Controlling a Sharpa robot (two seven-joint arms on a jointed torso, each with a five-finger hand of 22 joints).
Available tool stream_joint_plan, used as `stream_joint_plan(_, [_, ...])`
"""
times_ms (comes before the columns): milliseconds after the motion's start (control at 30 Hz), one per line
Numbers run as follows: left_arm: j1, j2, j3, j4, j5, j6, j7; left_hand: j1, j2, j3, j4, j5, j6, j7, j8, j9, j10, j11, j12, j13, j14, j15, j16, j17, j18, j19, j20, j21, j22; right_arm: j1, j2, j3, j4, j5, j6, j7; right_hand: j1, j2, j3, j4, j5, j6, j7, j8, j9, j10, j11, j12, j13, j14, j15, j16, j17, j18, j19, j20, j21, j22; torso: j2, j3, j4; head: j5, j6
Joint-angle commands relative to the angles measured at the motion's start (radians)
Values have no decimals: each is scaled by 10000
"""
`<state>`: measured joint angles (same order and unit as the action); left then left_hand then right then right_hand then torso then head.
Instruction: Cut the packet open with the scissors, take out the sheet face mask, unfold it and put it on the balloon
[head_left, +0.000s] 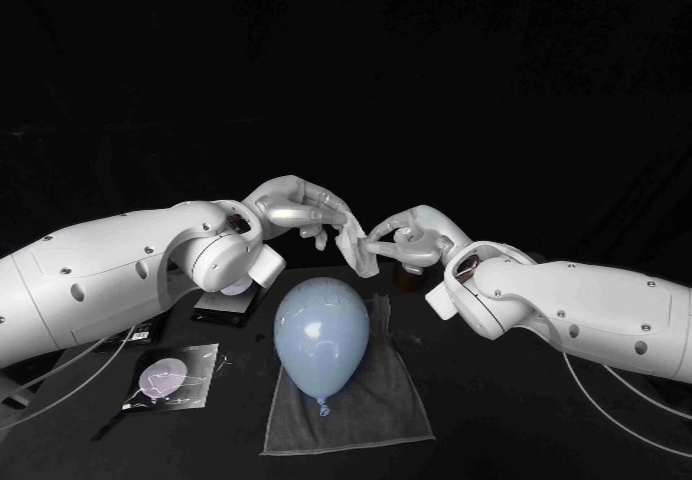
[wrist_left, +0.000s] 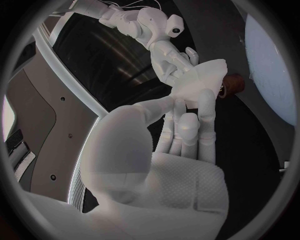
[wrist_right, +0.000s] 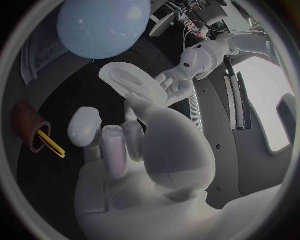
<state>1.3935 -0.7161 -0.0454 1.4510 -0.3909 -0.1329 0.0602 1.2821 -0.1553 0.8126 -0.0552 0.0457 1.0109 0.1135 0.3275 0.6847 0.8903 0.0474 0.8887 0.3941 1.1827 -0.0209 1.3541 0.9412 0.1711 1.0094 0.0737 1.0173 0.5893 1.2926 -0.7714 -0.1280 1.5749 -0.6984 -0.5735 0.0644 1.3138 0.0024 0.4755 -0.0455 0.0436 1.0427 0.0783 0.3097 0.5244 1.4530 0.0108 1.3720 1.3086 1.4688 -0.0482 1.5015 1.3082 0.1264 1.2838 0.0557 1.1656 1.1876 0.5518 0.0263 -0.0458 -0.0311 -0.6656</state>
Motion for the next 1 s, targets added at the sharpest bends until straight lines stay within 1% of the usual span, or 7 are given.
stream_joint_plan(33, [15,18,11,2,49,128,166,-8,109,-25,-4,37,75,-17,22,19,13,-85,25,2,73,20,51,7,128,-50,7,61,11,0,-18,7,-3,229,-349,239,-56,-38,295,-114,52,124,-5,142,163,305,-92,163,916,538,-70,85,1613,-195,155,-8,164,166,-6,3,3,-21,-13])
stream_joint_plan(100, [15,10,11,-9,53,100,170,-8,109,-25,-4,37,75,-17,22,19,13,-85,25,2,73,20,51,7,128,-50,7,61,11,0,-43,7,4,261,-398,237,-143,-78,433,-168,51,148,-17,187,188,354,-103,237,993,571,-77,121,1673,-209,199,-15,238,238,-8,6,2,-20,-3])
stream_joint_plan(200, [15,-18,11,-20,61,36,190,-8,116,-30,-7,38,73,-17,22,19,12,-85,25,2,71,20,53,6,129,-53,8,63,12,-1,-117,7,29,300,-467,194,-251,-114,601,-227,51,173,-32,237,215,406,-116,320,1080,598,-86,149,1722,-226,243,-25,315,316,-9,0,-3,-31,0])
stream_joint_plan(367, [14,-80,11,-24,115,-90,243,-8,116,-30,-7,38,73,-17,22,19,12,-85,25,2,71,20,53,6,129,-53,8,63,12,-2,-268,6,76,343,-557,80,-372,-152,778,-292,51,218,-55,305,254,432,-135,344,1116,619,-102,168,1757,-240,285,-37,387,390,-6,1,-9,-38,10])
stream_joint_plan(600, [12,-178,9,-12,313,-398,392,-7,126,-38,-18,38,71,-18,24,17,10,-86,26,1,70,20,59,11,130,-57,9,67,15,-23,-479,4,95,312,-695,-219,-481,-189,913,-343,51,253,-78,372,302,439,-155,331,1117,628,-118,171,1767,-243,297,-50,414,421,-10,5,0,-84,8])
stream_joint_plan(733, [9,-240,8,-7,495,-606,514,-7,126,-38,-18,38,71,-18,24,17,10,-86,26,1,70,20,59,11,130,-57,9,67,15,-121,-584,1,90,259,-735,-355,-506,-191,939,-350,51,258,-82,385,312,439,-159,326,1115,632,-121,175,1775,-247,307,-52,430,438,-4,5,-6,-96,2])
stream_joint_plan(1000, [5,-343,7,13,882,-900,723,-6,134,-41,-25,39,71,-19,26,17,9,-87,27,1,96,20,77,57,130,-60,9,71,17,-494,-745,-5,167,228,-833,-452,-543,-189,980,-357,50,265,-88,404,328,449,-165,337,1128,637,-126,180,1784,-250,315,-57,443,452,-2,12,-10,-106,9])
